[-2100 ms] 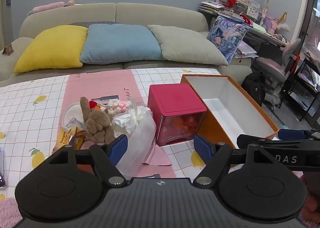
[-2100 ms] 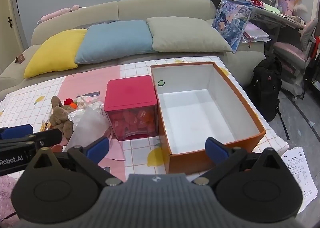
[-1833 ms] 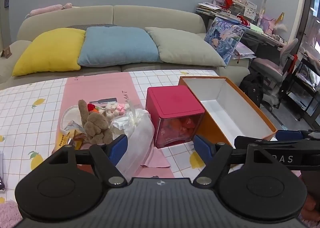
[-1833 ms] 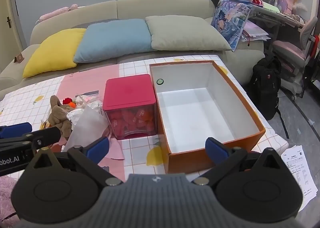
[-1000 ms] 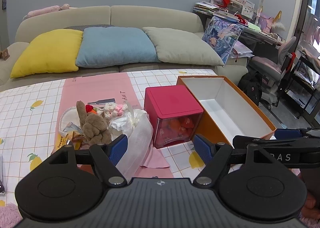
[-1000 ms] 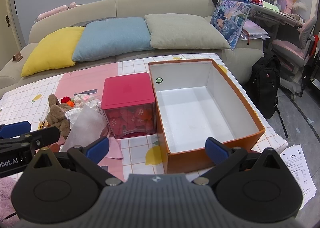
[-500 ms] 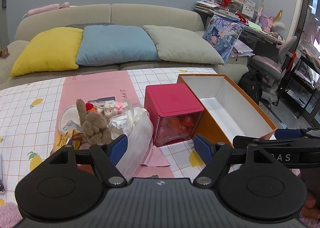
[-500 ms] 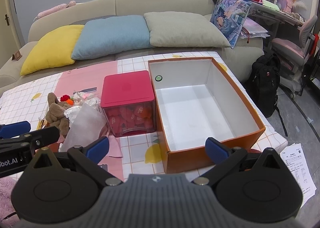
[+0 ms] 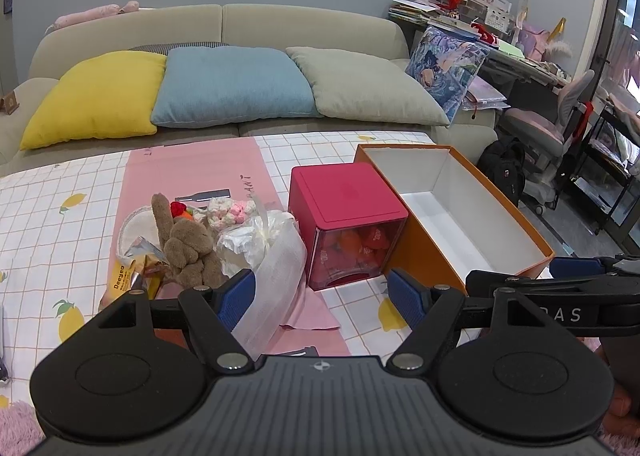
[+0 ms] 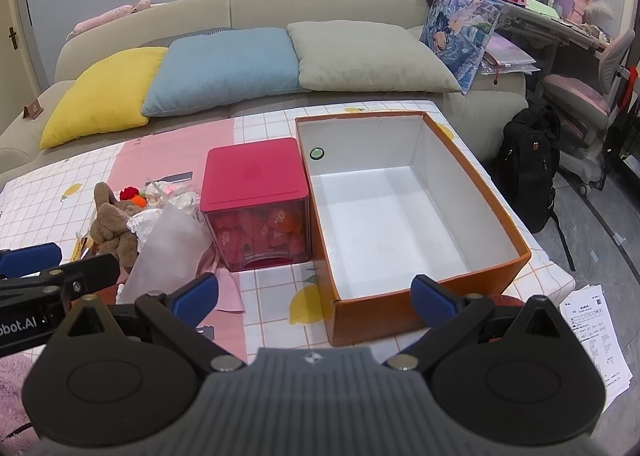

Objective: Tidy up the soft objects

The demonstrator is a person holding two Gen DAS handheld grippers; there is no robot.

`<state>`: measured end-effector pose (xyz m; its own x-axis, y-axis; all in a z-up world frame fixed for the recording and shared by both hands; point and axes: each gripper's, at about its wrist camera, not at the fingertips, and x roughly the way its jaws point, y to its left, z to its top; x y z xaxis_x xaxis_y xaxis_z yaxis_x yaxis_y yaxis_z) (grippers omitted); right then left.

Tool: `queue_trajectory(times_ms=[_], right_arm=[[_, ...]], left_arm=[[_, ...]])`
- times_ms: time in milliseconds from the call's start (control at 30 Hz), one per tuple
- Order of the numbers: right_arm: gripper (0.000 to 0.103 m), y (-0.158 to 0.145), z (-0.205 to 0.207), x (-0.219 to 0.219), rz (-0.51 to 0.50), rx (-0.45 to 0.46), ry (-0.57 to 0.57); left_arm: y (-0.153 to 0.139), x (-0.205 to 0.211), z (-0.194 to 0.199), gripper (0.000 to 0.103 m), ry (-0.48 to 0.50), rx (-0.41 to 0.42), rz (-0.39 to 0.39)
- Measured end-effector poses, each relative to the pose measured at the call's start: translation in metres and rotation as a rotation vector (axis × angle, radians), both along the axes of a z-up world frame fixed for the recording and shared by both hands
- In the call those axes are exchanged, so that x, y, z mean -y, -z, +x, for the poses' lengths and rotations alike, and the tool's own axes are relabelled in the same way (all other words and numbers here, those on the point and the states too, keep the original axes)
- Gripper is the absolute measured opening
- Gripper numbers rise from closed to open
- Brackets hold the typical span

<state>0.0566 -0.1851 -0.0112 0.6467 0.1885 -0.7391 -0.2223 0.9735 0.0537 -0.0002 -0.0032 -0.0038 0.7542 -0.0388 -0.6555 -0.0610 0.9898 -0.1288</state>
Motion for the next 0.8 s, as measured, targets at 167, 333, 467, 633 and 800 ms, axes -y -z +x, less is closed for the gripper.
queue_trajectory(times_ms=[167,333,467,633,800], right_arm=[[0.1,-0.0001,0.0007,-0.0022,-0.005,-0.006,0.002],[0.1,-0.0004,0.001,-0.0025,-0.006,-0.007,0.002],[0.1,0.0,0.0013,-0.0025,-0.008,-0.011,0.003],[0.1,0.0006,0.0027,-0.0023,-0.009,-0.019,0.004],[0.1,0.0001,0.0031,-0.0022,-0.011,-0.023,0.004]], left_arm=[[0.0008,-0.0001,-0.0005,0.088,0.001,0.0,-0.001],[0.0005,0.0004,-0.0004,0.088,-0.001,-0.001,-0.001],[0.0003,0.0004,-0.0002,0.088,0.0,-0.002,-0.001],[0.0022,0.0011,-0.0015,0.088,0.0,-0.006,-0.002],[0.0022,0.0006,-0.0011,0.088,0.0,-0.009,-0.004]])
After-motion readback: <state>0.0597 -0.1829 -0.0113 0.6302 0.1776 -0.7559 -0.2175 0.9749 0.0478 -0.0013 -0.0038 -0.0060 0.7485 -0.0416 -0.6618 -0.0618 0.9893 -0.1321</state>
